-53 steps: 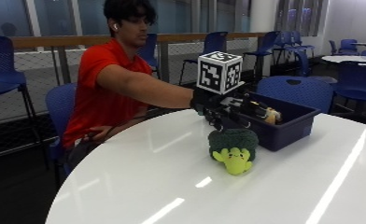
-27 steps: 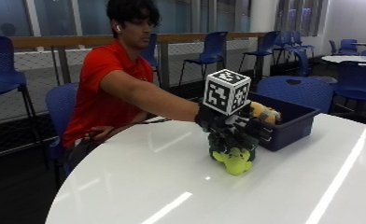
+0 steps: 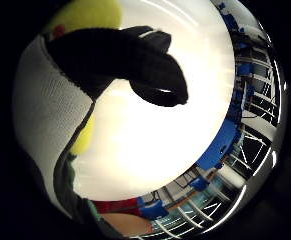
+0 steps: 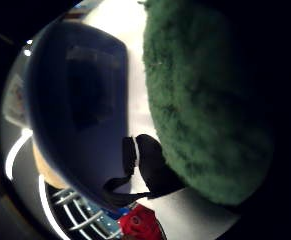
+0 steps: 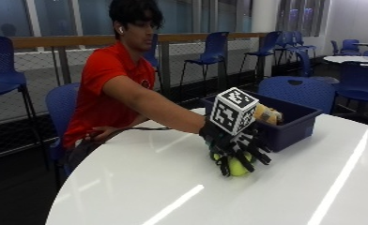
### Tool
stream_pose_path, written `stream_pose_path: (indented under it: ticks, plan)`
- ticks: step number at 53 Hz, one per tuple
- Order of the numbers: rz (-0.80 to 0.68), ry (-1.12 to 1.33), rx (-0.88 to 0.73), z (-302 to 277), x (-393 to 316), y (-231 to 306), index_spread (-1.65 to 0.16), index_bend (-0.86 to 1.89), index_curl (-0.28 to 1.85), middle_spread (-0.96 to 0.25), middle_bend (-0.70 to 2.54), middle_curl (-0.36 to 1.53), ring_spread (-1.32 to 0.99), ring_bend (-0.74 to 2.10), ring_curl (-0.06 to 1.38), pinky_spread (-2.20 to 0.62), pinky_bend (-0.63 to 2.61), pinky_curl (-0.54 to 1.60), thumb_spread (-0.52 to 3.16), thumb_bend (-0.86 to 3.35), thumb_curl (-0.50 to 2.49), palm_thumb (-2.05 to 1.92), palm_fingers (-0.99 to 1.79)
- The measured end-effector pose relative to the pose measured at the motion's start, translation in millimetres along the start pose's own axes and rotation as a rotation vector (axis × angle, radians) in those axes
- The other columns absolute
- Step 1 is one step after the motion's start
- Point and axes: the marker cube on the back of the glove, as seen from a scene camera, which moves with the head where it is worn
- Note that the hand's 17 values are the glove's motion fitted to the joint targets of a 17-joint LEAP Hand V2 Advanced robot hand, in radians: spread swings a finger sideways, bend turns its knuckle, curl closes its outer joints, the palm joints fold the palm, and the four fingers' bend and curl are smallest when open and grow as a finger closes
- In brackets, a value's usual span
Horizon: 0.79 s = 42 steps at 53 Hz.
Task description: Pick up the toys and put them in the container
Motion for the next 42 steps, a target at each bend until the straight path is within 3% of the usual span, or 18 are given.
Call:
stream_pose_path:
  ticks: [21,33,39,42]
  plan:
    - [0.009,0.101,-0.006,11,0,-2,-0.36,0.17,0.18,-0.06,0.24,0.26,0.01,0.36,0.31,0.06,1.18,0.35,1.17,-0.01,0.29,0.05,0.06]
    - [0.014,0.134,0.035,7,-6,3,-0.39,0.38,0.28,-0.16,0.34,0.31,-0.20,0.49,0.34,0.00,0.89,0.26,1.31,0.04,0.33,0.14,0.39]
    - [-0.008,0.184,0.098,7,-17,7,-0.38,0.34,0.31,-0.23,0.47,0.37,-0.32,0.59,0.37,-0.12,0.83,0.24,1.37,0.12,0.39,0.29,0.57]
    - [-0.019,0.197,0.133,7,-22,9,-0.38,0.28,0.30,-0.28,0.50,0.39,-0.39,0.68,0.39,-0.24,0.91,0.27,1.33,0.18,0.45,0.43,0.78]
